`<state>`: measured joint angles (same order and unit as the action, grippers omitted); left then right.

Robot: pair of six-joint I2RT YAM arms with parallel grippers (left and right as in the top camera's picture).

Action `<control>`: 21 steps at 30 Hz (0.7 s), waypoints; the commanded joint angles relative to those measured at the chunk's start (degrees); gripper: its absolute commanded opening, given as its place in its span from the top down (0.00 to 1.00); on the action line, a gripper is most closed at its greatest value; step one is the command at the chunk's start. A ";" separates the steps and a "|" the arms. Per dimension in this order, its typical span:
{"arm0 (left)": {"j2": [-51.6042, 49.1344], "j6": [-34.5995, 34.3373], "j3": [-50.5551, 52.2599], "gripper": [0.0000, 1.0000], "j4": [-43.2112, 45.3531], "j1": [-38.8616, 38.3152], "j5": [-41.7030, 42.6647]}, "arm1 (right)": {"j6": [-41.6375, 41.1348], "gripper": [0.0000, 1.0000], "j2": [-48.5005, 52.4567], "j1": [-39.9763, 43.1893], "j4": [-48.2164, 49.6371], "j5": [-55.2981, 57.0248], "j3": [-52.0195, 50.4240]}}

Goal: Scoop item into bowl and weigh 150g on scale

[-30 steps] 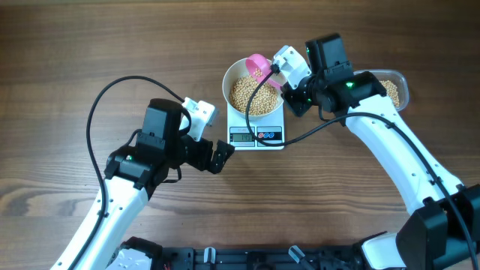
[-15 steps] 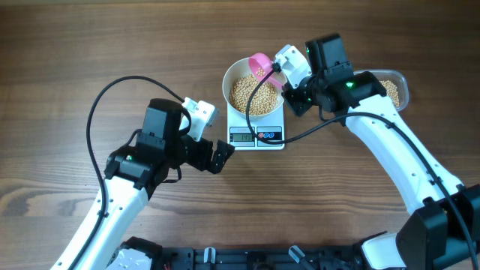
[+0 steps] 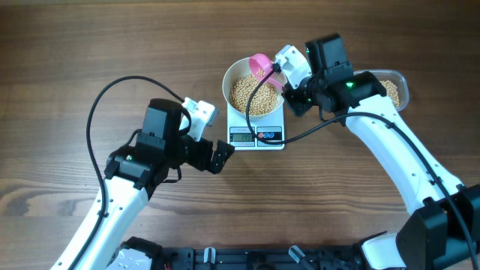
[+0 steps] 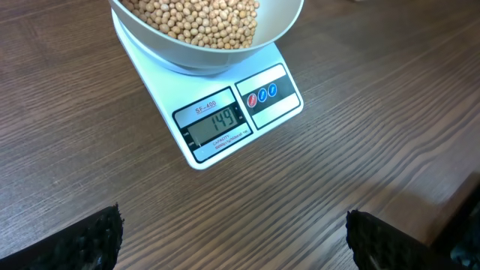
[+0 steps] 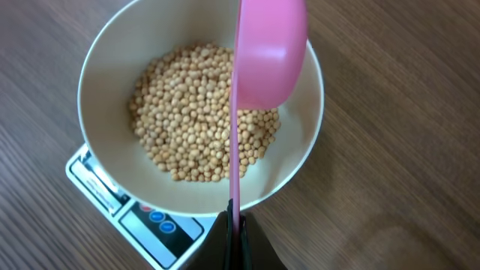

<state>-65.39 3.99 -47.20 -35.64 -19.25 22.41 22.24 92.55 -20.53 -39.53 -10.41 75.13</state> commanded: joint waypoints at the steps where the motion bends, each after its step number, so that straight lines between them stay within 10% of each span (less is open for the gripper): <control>1: -0.31 0.26 0.17 0.00 0.20 -0.24 0.68 | 6.01 0.96 -1.86 -0.24 -0.61 0.17 1.53; 21: -0.31 0.26 0.17 0.00 0.22 -0.24 0.68 | 4.70 0.96 -3.21 -1.81 -0.11 3.41 2.12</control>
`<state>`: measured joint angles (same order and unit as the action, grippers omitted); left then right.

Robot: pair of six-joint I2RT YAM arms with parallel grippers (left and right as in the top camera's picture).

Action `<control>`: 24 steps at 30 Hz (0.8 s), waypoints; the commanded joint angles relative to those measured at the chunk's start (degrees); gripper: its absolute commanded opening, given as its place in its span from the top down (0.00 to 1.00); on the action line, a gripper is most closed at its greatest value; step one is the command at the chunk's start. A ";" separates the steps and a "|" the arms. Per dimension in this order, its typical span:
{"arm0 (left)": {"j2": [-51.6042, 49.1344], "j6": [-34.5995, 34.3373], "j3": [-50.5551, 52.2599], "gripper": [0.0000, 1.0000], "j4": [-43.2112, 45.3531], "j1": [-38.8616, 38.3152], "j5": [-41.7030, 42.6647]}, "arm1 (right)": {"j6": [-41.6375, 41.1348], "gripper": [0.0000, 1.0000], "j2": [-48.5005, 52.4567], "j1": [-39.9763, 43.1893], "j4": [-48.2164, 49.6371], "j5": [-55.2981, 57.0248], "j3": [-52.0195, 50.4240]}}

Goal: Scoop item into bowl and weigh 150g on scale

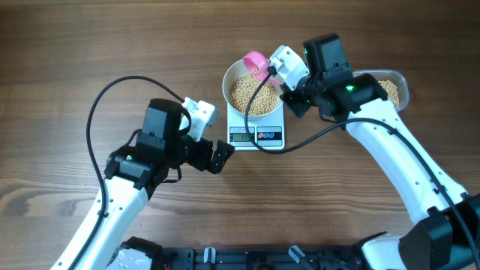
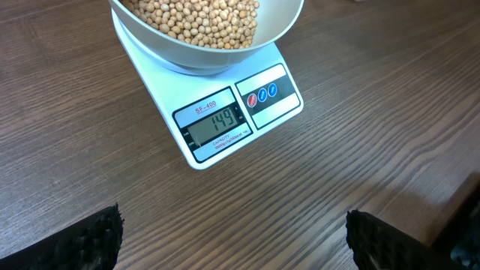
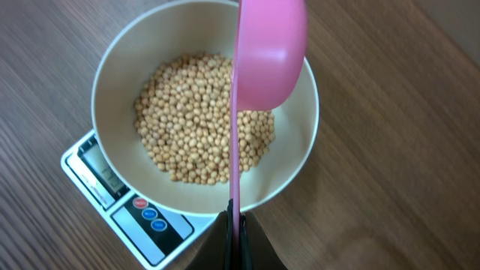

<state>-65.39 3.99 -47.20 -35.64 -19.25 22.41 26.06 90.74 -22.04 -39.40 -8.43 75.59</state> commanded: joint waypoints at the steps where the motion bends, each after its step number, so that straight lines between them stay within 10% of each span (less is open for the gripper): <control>1: -0.31 0.26 0.17 0.00 0.22 -0.24 0.68 | 0.94 0.96 -1.31 -0.28 -0.42 1.46 1.66; 24: -0.31 0.26 0.17 0.00 0.20 -0.24 0.68 | -0.90 0.96 -2.10 -0.57 -0.87 2.84 1.66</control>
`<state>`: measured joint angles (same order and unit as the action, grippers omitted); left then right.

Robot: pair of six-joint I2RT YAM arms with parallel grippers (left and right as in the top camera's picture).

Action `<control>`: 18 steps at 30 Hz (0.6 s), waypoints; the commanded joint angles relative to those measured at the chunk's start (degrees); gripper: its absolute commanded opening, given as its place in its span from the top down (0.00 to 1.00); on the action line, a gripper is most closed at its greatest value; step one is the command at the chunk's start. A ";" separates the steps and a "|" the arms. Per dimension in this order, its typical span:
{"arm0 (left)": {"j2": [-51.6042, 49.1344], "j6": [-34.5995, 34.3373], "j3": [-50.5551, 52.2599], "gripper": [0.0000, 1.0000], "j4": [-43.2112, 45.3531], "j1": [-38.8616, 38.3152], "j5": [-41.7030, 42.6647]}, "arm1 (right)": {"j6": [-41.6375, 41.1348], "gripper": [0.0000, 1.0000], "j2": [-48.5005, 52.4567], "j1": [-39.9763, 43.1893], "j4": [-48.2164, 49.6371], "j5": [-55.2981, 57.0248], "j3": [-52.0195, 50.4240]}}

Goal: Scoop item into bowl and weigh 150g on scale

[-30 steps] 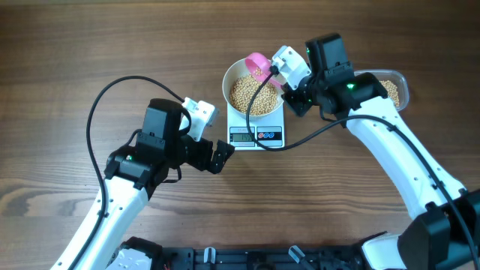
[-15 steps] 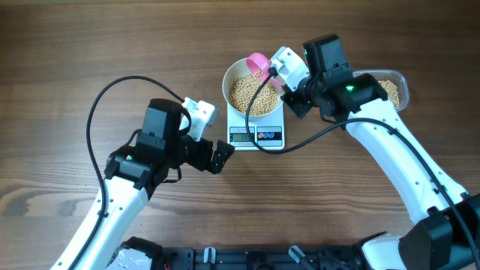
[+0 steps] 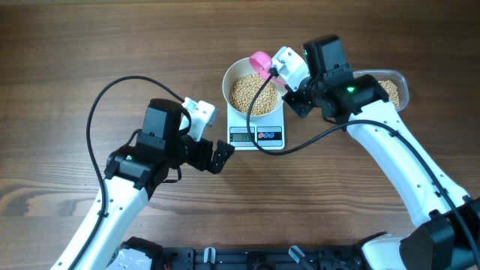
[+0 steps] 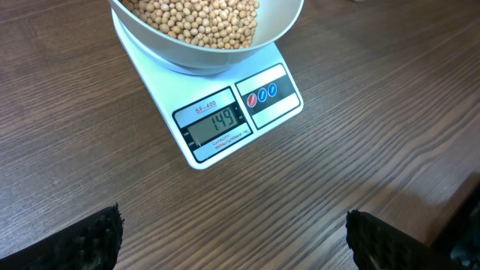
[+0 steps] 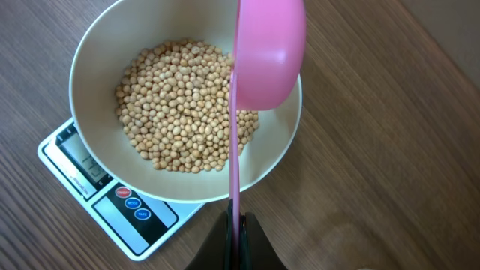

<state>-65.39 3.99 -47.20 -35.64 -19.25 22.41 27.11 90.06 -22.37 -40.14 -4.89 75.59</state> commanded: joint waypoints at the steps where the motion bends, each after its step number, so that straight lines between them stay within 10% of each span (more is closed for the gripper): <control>1: -0.31 0.26 0.17 0.00 0.22 -0.24 0.68 | -2.19 0.96 -1.42 -0.24 -0.17 -1.64 1.66; 18: -0.31 0.26 0.17 0.00 0.22 -0.24 0.68 | -6.29 0.96 -1.42 -0.15 0.11 -5.64 1.66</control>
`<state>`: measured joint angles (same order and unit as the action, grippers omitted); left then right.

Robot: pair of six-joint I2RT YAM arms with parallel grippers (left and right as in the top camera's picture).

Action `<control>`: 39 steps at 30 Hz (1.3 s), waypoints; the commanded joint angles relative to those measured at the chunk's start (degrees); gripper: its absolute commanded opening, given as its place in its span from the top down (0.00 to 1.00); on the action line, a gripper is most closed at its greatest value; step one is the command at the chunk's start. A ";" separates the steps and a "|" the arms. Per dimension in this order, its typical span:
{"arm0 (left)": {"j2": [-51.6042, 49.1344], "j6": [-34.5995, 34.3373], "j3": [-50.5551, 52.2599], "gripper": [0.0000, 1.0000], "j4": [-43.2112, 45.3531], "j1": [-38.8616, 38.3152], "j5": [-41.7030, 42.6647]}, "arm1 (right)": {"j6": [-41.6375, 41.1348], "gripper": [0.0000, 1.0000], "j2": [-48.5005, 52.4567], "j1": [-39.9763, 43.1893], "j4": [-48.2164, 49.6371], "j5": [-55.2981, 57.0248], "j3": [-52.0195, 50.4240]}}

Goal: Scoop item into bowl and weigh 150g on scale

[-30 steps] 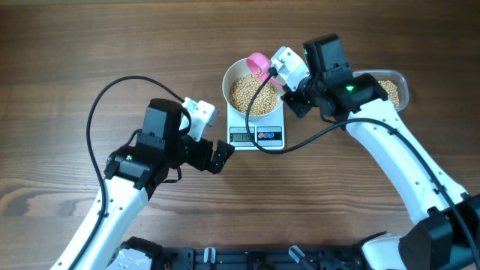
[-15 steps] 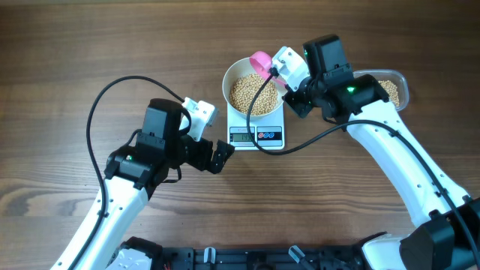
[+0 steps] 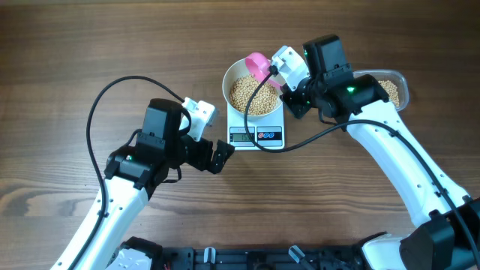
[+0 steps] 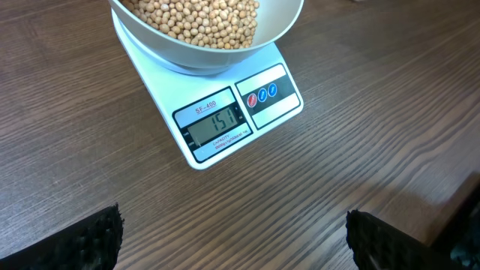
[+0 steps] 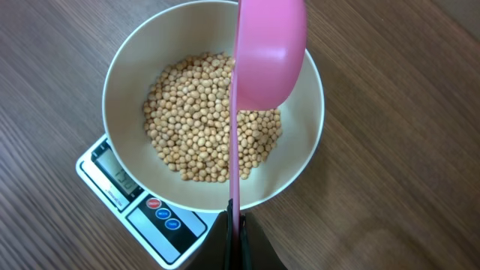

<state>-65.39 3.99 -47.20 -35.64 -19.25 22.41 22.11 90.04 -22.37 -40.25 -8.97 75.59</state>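
Note:
A cream bowl [image 3: 229,77] of beige beans [image 5: 210,135] stands on the white scale [image 4: 161,86]; its display [image 4: 219,121] reads 151. My right gripper [image 5: 235,225] is shut on the handle of a pink scoop [image 5: 268,49], whose cup hangs over the bowl's far right side, seen from its back. In the overhead view the pink scoop [image 3: 259,66] is over the bowl's upper right. My left gripper [image 4: 232,238] is open over bare table in front of the scale, its fingertips [image 4: 86,238] wide apart.
A clear tray [image 3: 403,88] holding more beans lies at the right, behind my right arm. A black cable loops over the table on the left. The rest is wooden tabletop.
The scale's reading has gone from 149 to 151. In the right wrist view the bowl sits more centred under the scoop. The left arm has not moved.
The scale read 149 at all three earlier moments, with my right gripper holding the pink scoop over the bowl and shifting slightly around its rim. My left gripper stayed open in front of the scale. Now the display shows 151.

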 commanded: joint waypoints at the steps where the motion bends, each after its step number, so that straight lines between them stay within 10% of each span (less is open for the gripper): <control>1: -0.31 0.26 0.17 0.00 0.22 -0.24 0.68 | -1.29 0.96 -1.40 -0.15 0.22 -1.55 1.66; 39: -0.31 0.26 0.17 0.00 0.20 -0.24 0.68 | -7.54 0.96 -1.88 5.92 2.10 -11.96 1.68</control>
<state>-65.39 3.99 -47.20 -35.64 -19.25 22.41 16.08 89.95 -17.56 -38.52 -17.08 75.59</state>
